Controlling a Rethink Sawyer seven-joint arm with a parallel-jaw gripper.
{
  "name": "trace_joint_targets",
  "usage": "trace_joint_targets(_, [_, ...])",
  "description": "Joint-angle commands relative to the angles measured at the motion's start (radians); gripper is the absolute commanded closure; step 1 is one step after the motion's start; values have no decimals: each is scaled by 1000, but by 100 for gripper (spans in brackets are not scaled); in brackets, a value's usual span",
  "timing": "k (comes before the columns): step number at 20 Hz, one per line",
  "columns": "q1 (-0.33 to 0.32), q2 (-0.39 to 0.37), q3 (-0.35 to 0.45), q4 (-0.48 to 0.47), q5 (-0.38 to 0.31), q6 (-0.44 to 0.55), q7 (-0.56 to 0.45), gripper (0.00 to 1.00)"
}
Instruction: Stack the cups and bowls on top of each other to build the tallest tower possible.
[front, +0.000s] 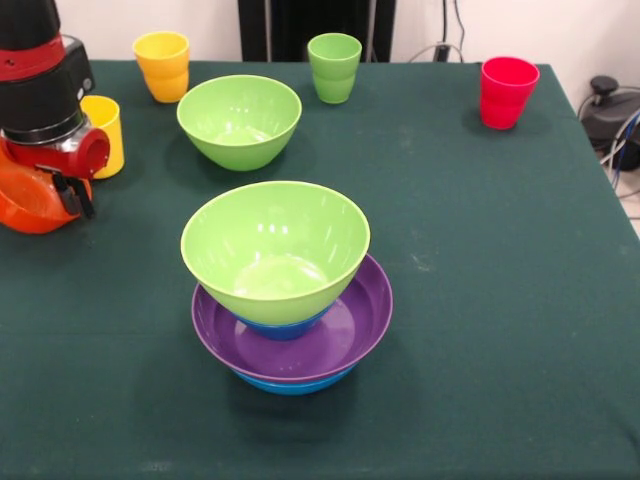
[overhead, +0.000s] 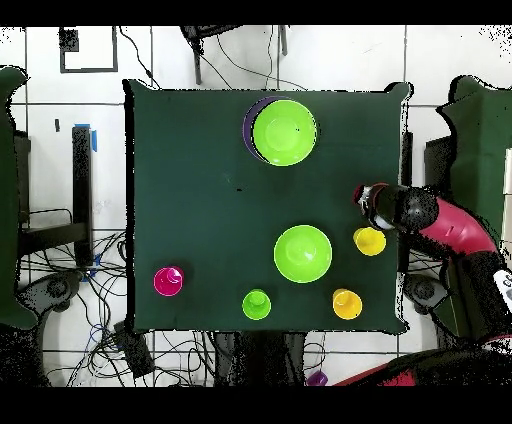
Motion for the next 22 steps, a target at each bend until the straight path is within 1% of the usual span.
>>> trace_joint_targets(1, [22,12,66,-16,-86,40,-215,100])
trace_joint_targets(7, [24,-18,70,3,-78,49,-209,100])
trace_joint_targets(11, [30,-64,77,43,-64,57,-191,100])
trace_joint_targets(16, [50,-111,81,84,-49,60,-151,100])
trace_joint_targets(22, [74,-134,81,94,-39,62,-120,100])
